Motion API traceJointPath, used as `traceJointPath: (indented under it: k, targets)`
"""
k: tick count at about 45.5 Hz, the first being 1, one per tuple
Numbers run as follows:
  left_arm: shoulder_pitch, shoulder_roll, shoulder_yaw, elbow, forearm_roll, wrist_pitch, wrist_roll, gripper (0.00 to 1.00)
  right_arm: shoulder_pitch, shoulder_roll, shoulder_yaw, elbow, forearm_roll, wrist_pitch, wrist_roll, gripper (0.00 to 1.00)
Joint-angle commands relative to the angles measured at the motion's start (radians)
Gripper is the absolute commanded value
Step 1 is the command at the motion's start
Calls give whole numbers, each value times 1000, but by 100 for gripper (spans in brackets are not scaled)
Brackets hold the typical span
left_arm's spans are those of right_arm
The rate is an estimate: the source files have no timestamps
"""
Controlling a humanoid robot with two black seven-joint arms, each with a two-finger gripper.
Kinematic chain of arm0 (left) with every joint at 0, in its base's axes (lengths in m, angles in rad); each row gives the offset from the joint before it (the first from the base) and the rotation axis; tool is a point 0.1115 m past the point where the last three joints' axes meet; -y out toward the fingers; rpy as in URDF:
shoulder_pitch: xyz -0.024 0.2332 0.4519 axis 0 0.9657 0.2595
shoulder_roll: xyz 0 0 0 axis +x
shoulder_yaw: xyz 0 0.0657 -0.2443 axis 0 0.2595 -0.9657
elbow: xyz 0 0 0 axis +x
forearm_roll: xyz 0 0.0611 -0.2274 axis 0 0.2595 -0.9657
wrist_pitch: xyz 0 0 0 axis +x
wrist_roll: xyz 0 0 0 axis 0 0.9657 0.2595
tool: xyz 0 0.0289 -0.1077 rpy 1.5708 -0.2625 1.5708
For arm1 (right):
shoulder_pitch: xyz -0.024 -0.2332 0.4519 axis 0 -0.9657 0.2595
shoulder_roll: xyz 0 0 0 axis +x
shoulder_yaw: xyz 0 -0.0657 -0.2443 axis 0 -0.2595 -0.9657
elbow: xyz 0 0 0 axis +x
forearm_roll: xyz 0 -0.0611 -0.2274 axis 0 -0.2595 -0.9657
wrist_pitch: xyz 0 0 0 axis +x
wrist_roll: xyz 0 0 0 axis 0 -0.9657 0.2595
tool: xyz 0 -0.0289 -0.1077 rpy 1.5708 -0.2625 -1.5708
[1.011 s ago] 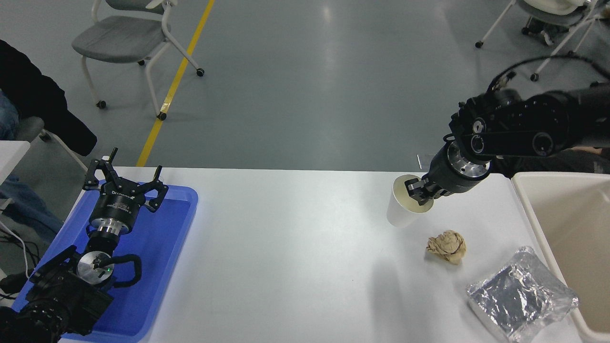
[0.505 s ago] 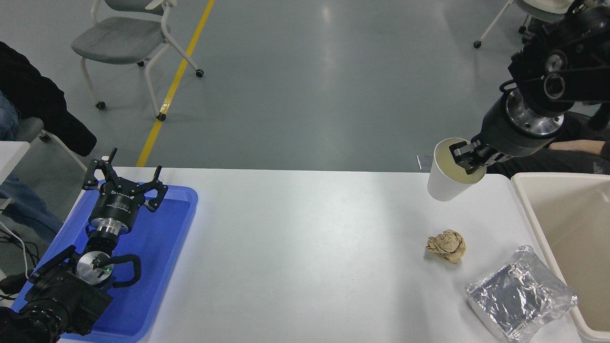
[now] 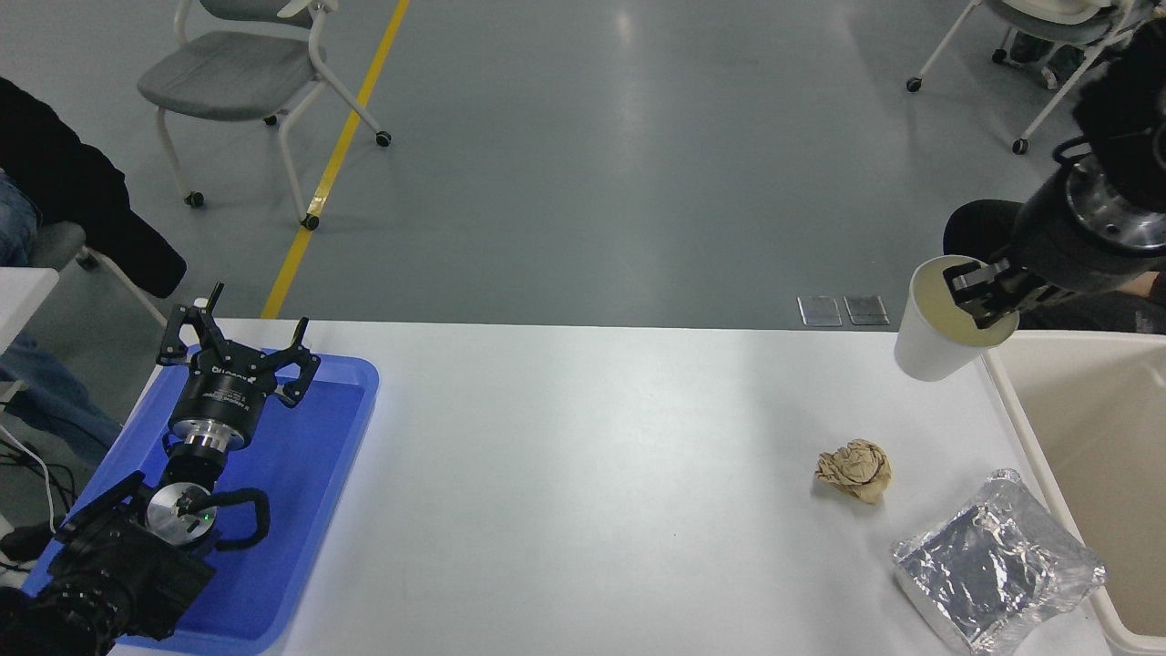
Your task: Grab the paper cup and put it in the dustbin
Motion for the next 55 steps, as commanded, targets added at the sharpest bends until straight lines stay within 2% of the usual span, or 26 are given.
traceJointPath:
  k: [1,6,10,20,36,45,55]
  targets:
    - [0,0,0,-1,0,0,0,100,-108,-250,-24,-157,-238,-2,1,0]
    - [0,0,0,2,0,0,-1,100,-240,-336,14,-348,-264,-7,9,0]
    - [0,0,0,-1,0,0,-1,100,-408,-379,139,-466,-266,-11,9,0]
    - [-2,0,1,-1,0,0,-1,100,-863,-371,480,-757,-266,-108,11,0]
    - [-2,-2,0,-1,0,0,0,100,-1360,-193,770,-1043,-241,-402,9,0]
    - [-2,0,0,2,0,0,0,100,-1552,-34,864,-1290,-113,-436,9,0]
    - [-2,0,0,2,0,0,-1,100,-1595,11,901,-1311,-4,-474,6,0]
